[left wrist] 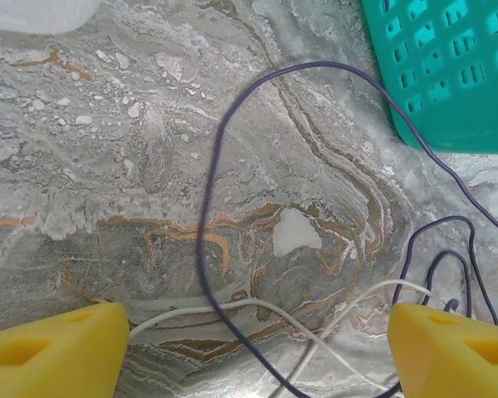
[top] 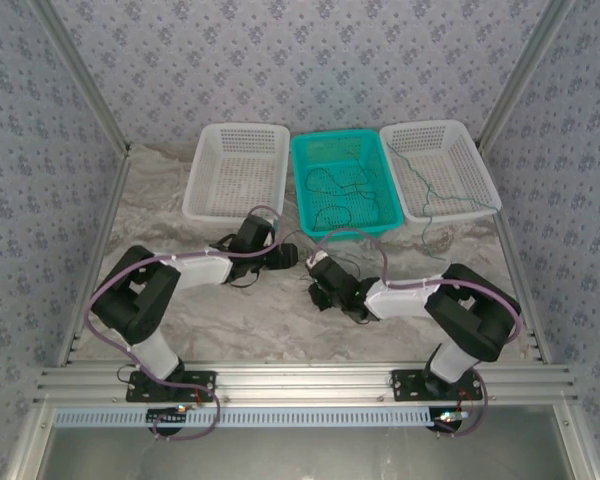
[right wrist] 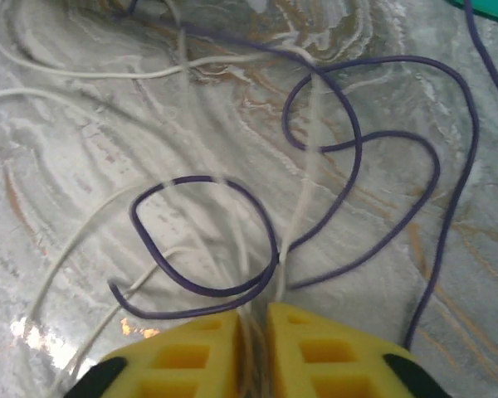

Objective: Untangle the cables

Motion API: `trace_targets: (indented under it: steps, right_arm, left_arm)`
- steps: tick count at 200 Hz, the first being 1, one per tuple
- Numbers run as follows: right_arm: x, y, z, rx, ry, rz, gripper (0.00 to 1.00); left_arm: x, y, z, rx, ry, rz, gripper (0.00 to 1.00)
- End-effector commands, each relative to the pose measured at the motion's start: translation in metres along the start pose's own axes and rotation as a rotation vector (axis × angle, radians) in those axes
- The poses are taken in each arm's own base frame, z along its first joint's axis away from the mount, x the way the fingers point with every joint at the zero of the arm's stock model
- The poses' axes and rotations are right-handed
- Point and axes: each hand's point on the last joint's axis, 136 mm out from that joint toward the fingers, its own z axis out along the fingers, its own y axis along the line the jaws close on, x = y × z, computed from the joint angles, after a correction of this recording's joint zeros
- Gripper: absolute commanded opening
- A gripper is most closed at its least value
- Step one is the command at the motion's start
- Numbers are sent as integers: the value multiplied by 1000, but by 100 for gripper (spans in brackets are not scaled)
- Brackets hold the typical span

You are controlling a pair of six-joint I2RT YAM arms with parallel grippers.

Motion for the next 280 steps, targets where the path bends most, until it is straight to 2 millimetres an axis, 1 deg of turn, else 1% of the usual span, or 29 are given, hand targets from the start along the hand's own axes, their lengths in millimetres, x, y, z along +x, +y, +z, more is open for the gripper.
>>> trace_targets:
  steps: [1,17,39,57,65,78,92,109,124,149,163,180,196,203,213,227,240,261,273,280]
  right_arm:
    - [50,4,-3,-35,116,-38,7]
    - [61,9,-15,-71,113,-42,0]
    - [71,21,-36,-141,87,-95,0]
    - [78,23,-45,-156,78,-136,0]
    - [80,18,-46,-140,73,-139,0]
    - [83,13,-46,-122,69,-149,0]
    - [81,12,-44,-114,64,-148,0]
    - [79,12,-42,-109,67,-136,0]
    - [76,12,-41,-101,60,-121,0]
    - [74,12,-40,-93,53,-128,0]
    - [71,11,-40,-88,49,-129,0]
    - [69,12,-40,-87,53,-136,0]
    - [67,12,-41,-87,48,-135,0]
    - [66,12,-41,-87,43,-135,0]
    - [66,12,-40,-86,40,-134,0]
    - [65,13,-40,-87,41,-135,0]
    - [64,14,-39,-89,41,-134,0]
    - [65,15,-38,-94,45,-135,0]
    - [65,16,-37,-97,49,-138,0]
    - [65,16,-37,-97,50,-140,0]
  left_arm:
    - [-19,-13,-8,33,-66,12,82]
    - [-19,-12,-11,23,-60,14,82]
    - [-19,-6,-12,-17,-52,15,82]
    - [-20,-5,-10,-22,-44,27,82]
    - [-19,-7,-7,-18,-36,35,82]
    - [-16,-3,0,-39,-15,28,82]
    - [-13,2,7,-70,14,22,79]
    - [-9,5,14,-97,46,23,70]
    - [-3,13,15,-159,71,37,66]
    - [6,26,16,-265,93,128,66]
    - [13,33,20,-308,127,175,61]
    - [20,35,20,-333,150,215,56]
    - [25,32,17,-325,144,234,54]
    - [26,27,15,-298,127,236,53]
    - [28,22,11,-257,109,219,57]
    - [21,10,0,-189,56,199,68]
    - [15,1,-9,-141,13,195,73]
    - [7,-14,-23,-66,-25,231,76]
    - [7,-26,-29,-4,-33,279,78]
    - [7,-29,-32,12,-35,302,79]
